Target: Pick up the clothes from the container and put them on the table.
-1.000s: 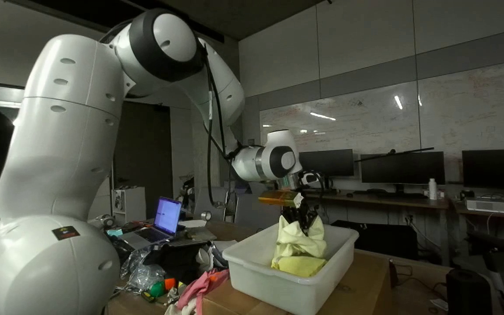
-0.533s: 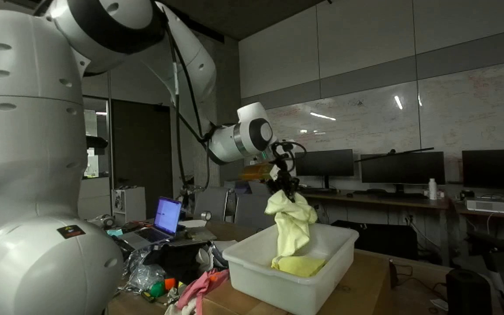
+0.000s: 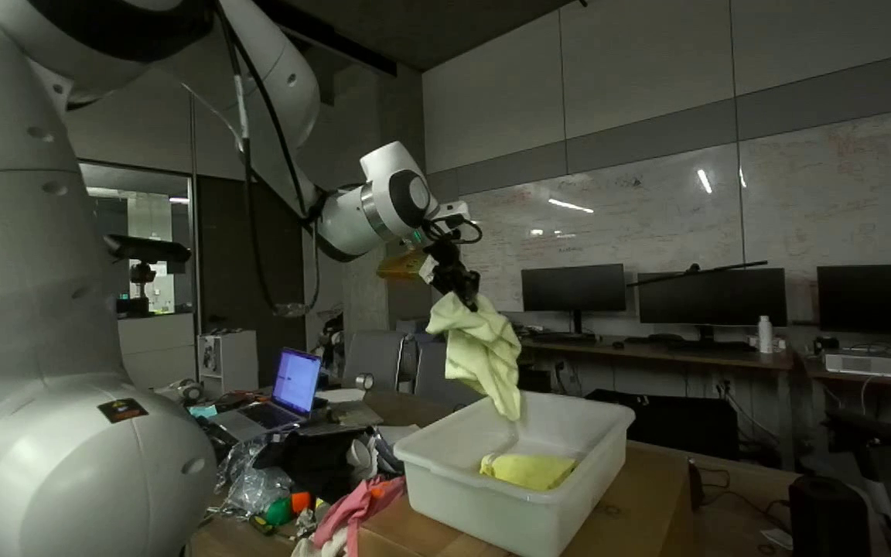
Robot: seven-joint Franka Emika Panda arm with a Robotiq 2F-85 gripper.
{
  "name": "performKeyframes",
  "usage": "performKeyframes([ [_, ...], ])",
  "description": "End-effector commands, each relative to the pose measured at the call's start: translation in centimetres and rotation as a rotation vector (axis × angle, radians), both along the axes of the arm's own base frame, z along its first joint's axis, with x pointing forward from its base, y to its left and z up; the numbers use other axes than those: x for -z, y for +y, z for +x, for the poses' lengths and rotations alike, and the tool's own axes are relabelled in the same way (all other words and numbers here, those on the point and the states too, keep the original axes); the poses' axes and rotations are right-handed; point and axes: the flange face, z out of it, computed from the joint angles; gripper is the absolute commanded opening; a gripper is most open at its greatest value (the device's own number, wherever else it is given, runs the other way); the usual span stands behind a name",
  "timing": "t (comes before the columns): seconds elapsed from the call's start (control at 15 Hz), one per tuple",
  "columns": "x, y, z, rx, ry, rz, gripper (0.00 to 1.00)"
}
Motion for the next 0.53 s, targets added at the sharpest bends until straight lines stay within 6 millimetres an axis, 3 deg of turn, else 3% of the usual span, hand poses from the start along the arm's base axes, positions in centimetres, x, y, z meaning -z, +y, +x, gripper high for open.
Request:
performKeyframes([
  [0.0, -1.5, 2.5, -1.5, -0.019, -0.068, -0.008, 0.02],
  [0.47, -1.6, 10.5, -2.7, -0.223, -0.034, -0.037, 0.02],
])
